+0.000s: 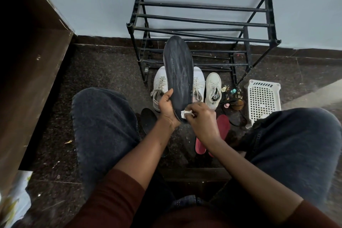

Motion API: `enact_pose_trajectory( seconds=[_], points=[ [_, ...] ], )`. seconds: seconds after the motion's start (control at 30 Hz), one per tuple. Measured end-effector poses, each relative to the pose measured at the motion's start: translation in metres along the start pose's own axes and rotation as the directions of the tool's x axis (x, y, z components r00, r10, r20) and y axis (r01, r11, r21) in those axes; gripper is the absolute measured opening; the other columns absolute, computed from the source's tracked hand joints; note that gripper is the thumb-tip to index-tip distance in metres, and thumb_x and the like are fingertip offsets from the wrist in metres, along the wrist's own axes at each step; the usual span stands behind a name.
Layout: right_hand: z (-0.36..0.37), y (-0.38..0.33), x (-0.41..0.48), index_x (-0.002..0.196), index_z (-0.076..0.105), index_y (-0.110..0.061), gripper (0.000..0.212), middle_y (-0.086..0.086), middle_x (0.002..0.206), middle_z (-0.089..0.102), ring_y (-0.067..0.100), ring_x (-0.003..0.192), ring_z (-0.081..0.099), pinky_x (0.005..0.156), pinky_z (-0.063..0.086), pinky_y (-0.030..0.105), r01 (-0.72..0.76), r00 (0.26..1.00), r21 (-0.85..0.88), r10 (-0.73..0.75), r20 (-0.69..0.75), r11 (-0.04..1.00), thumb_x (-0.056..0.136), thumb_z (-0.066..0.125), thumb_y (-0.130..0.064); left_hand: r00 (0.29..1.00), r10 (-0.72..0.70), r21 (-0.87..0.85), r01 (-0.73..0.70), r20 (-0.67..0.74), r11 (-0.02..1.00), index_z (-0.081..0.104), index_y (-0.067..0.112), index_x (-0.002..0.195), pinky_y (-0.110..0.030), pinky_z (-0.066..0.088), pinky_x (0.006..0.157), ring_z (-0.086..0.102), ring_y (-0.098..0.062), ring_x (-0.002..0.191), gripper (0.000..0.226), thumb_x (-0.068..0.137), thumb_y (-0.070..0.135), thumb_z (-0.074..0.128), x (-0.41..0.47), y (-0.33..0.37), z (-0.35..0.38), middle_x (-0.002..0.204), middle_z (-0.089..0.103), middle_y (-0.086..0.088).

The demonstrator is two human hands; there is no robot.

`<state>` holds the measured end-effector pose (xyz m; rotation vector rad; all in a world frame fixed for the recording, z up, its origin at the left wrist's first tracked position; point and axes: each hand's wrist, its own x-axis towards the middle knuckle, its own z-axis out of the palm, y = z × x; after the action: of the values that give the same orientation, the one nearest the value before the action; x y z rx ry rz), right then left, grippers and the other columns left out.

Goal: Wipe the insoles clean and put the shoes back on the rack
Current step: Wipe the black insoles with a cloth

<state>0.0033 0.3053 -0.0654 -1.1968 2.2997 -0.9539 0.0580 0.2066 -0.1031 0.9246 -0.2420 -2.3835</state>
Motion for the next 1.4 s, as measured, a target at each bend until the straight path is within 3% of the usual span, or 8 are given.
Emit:
enact_pose_trajectory(
  seconds=[0.17,0.33,0.5,0.6,0.73,0.9,1.2,1.4],
  points=[
    [-0.008,-0.010,0.033,0.092,0.069,0.001,0.015,0.018,0.092,0.064,0.022,0.076,0.057,0.067,0.028,0.012,0.049,0.998,-0.106,-0.054,-0.045,0.993,0.078,0.064,0.001,0.993,-0.095,0.018,0.094,0.077,0.995,0.076,0.002,0.085,-0.032,0.058,0.074,0.071,-0.026,0.079,0.060,0.097,0.032,0.025,-0.009,-0.006,0.003,0.087,0.072,-0.015],
    [-0.006,-0.017,0.041,0.082,0.066,0.004,0.007,0.019,0.084,0.062,0.031,0.075,0.058,0.067,0.040,0.030,0.096,0.994,-0.174,-0.102,-0.026,0.980,0.078,0.062,0.001,0.987,-0.102,0.009,0.102,0.123,0.995,0.076,0.002,0.083,-0.034,0.059,0.070,0.072,-0.026,0.078,0.063,0.098,0.034,0.025,-0.012,-0.003,0.002,0.085,0.073,-0.016],
    [-0.003,-0.016,0.013,0.069,0.062,0.003,0.007,0.014,0.077,0.060,0.019,0.063,0.052,0.060,0.033,0.015,0.128,0.992,-0.110,-0.127,0.019,0.986,0.073,0.067,0.005,0.995,-0.077,0.047,0.074,0.057,0.996,0.071,0.000,0.094,-0.031,0.056,0.077,0.069,-0.026,0.082,0.053,0.097,0.034,0.030,-0.009,0.001,0.004,0.091,0.070,-0.016],
    [-0.006,-0.014,0.017,0.069,0.060,0.004,0.008,0.015,0.077,0.058,0.022,0.065,0.052,0.060,0.033,0.015,0.130,0.991,-0.102,-0.129,0.019,0.986,0.073,0.066,0.007,0.992,-0.110,0.076,0.105,0.063,0.992,0.063,0.000,0.104,-0.032,0.055,0.078,0.067,-0.026,0.084,0.047,0.096,0.034,0.031,-0.010,0.001,0.005,0.093,0.069,-0.016],
    [-0.008,-0.016,0.045,0.073,0.058,0.005,0.006,0.019,0.082,0.057,0.030,0.071,0.055,0.064,0.040,0.031,0.133,0.990,-0.150,-0.137,-0.015,0.980,0.077,0.063,0.004,0.986,-0.121,0.046,0.117,0.117,0.992,0.071,0.002,0.094,-0.033,0.058,0.076,0.070,-0.026,0.083,0.050,0.095,0.032,0.031,-0.013,0.000,0.006,0.089,0.071,-0.015],
    [-0.012,-0.017,0.070,0.075,0.061,0.006,0.003,0.021,0.082,0.058,0.032,0.073,0.054,0.061,0.026,0.019,0.114,0.990,-0.147,-0.124,-0.065,0.983,0.076,0.063,0.005,0.981,-0.084,0.011,0.084,0.175,0.996,0.074,0.004,0.095,-0.035,0.056,0.081,0.070,-0.025,0.089,0.043,0.084,0.029,0.041,-0.017,-0.003,0.009,0.095,0.072,-0.013],
    [-0.009,-0.013,0.018,0.062,0.058,0.003,0.014,0.015,0.068,0.054,0.017,0.057,0.045,0.057,0.027,0.015,0.189,0.982,-0.123,-0.189,0.006,0.974,0.068,0.068,0.011,0.986,-0.130,0.088,0.121,0.102,0.989,0.072,0.000,0.096,-0.033,0.056,0.080,0.069,-0.026,0.087,0.058,0.097,0.040,0.031,-0.008,0.000,0.004,0.097,0.069,-0.017],
    [-0.012,-0.013,0.045,0.069,0.060,0.006,0.008,0.019,0.076,0.055,0.029,0.066,0.053,0.057,0.026,0.019,0.137,0.991,-0.159,-0.136,0.020,0.978,0.074,0.066,0.005,0.977,-0.143,0.069,0.133,0.157,0.989,0.076,0.004,0.093,-0.034,0.058,0.078,0.071,-0.024,0.088,0.064,0.097,0.047,0.028,-0.010,-0.002,0.007,0.095,0.072,-0.013]
  ],
)
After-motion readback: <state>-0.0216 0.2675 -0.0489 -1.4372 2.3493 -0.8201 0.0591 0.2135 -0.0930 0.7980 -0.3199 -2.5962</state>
